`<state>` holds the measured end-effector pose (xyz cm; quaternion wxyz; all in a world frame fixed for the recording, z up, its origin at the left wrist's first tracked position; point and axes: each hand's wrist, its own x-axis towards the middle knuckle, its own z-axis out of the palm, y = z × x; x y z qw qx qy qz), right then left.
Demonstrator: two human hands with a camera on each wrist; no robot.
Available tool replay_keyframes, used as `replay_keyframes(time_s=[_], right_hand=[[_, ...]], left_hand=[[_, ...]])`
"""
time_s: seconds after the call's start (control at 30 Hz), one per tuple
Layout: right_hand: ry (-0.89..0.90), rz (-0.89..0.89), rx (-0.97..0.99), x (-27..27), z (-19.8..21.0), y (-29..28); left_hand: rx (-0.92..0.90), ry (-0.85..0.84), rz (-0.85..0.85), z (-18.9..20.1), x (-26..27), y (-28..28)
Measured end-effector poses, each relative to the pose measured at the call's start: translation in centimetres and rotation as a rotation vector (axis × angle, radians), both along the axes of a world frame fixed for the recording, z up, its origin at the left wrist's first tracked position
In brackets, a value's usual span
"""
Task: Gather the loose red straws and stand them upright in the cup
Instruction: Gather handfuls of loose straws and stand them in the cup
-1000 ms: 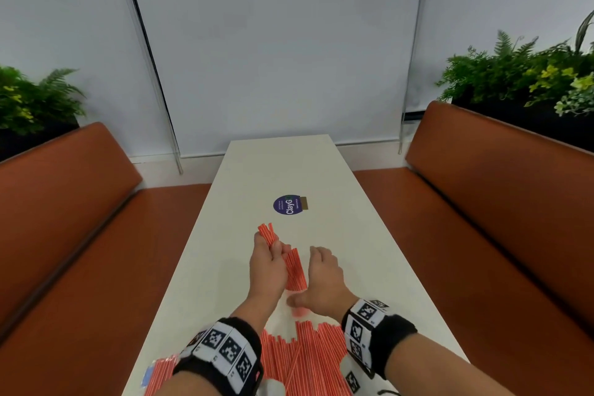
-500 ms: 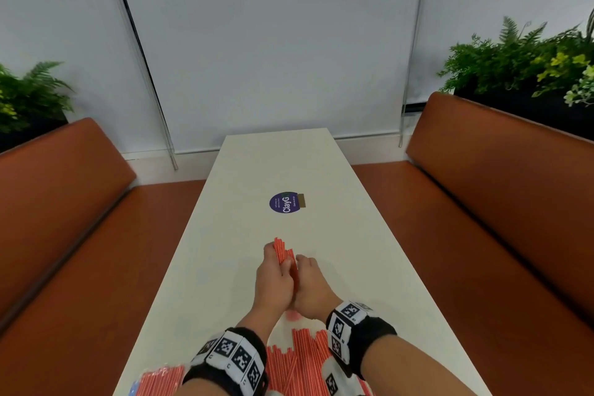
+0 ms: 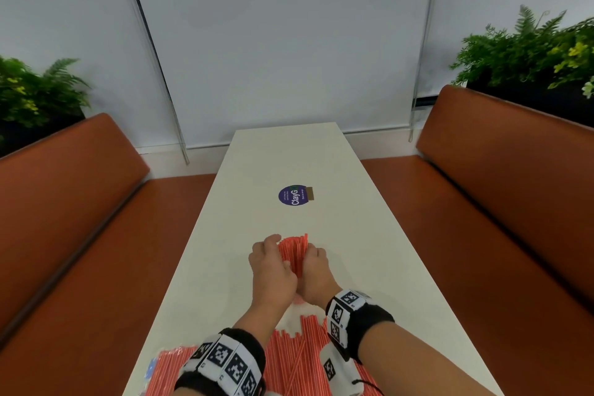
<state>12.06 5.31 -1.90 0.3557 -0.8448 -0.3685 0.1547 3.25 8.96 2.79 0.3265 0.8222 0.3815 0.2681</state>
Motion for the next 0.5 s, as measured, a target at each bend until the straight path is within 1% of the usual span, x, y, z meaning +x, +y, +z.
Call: replay_keyframes(time_s=[0.1, 0.17, 0.27, 0.3, 0.37, 0.43, 0.5], right_hand=[[0.058, -0.003, -0.004, -0.1, 0.8, -0.3], [0.075, 0.004, -0.012, -0.4, 1.6, -0.9], [0.088, 0.006, -0.091, -1.0, 2.9, -2.7], [0.095, -0.009, -0.121, -1.2, 3.2, -3.4], [0.05, -0.041, -0.188, -1.6, 3.4, -5.1], [-0.066, -0.045, -0.299, -2.4, 3.0, -6.9], [-0.151, -0.056, -0.41, -3.6, 1.9, -8.3]], left_hand=[[-0.092, 0.24, 0.033, 0.0, -1.7, -1.2], [-0.128, 0.433, 0.0, -0.3, -2.8, -2.2], [-0.148, 0.689, -0.053, -1.7, -4.6, -3.8], [-0.135, 0.739, -0.047, -2.1, -5.1, -4.2], [-0.072, 0.808, -0.049, -2.7, -6.0, -5.0], [-0.001, 0.878, -0.103, -3.0, -6.7, -5.8], [0.031, 0.92, -0.136, -3.0, -7.2, -6.8]])
